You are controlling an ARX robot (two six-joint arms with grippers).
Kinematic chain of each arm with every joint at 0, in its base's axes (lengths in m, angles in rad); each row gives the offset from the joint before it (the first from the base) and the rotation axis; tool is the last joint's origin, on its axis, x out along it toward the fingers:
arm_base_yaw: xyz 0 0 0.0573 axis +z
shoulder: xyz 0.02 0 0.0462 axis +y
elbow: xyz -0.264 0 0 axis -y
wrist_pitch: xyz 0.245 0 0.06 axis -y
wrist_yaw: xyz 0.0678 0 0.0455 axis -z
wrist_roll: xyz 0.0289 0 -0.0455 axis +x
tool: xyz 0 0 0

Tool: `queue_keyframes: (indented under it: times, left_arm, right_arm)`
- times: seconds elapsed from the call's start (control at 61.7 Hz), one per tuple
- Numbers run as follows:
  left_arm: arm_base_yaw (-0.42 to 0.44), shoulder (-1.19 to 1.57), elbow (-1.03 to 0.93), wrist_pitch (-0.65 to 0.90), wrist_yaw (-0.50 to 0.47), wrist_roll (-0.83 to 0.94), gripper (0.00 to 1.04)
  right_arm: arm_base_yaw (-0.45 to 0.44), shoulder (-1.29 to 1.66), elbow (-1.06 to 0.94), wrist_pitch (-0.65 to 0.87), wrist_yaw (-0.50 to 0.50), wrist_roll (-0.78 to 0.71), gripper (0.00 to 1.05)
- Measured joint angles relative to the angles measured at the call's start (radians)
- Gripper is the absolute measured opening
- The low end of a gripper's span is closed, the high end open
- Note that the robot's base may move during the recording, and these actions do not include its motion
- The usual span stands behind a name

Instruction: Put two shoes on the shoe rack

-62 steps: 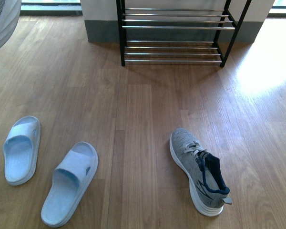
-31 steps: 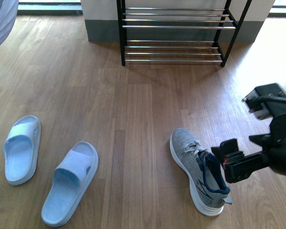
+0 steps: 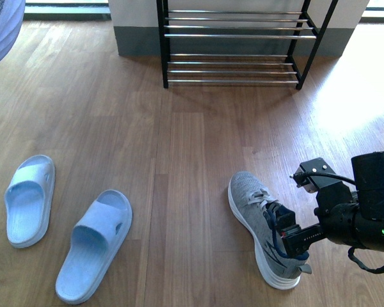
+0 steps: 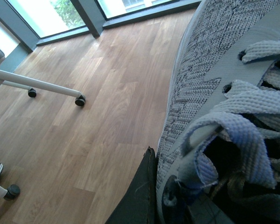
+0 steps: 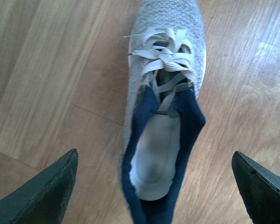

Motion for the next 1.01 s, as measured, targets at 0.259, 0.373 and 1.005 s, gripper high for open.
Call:
queue_keyframes:
  times: [0.259, 0.373, 1.005]
  left_arm:
    - [0.000, 0.000, 0.000, 0.000, 0.000, 0.000, 0.02]
    - [0.000, 0.000, 0.000, 0.000, 0.000, 0.000, 0.02]
    - [0.000, 0.000, 0.000, 0.000, 0.000, 0.000, 0.02]
  right_arm:
    - [-0.029, 0.115, 0.146, -0.045, 0.025, -0.016, 0.96]
    - [-0.036, 0.157, 0.196, -0.069, 0.033, -0.022, 0.96]
    - [-0.002, 0.225, 0.262, -0.037, 0.084, 0.081, 0.12]
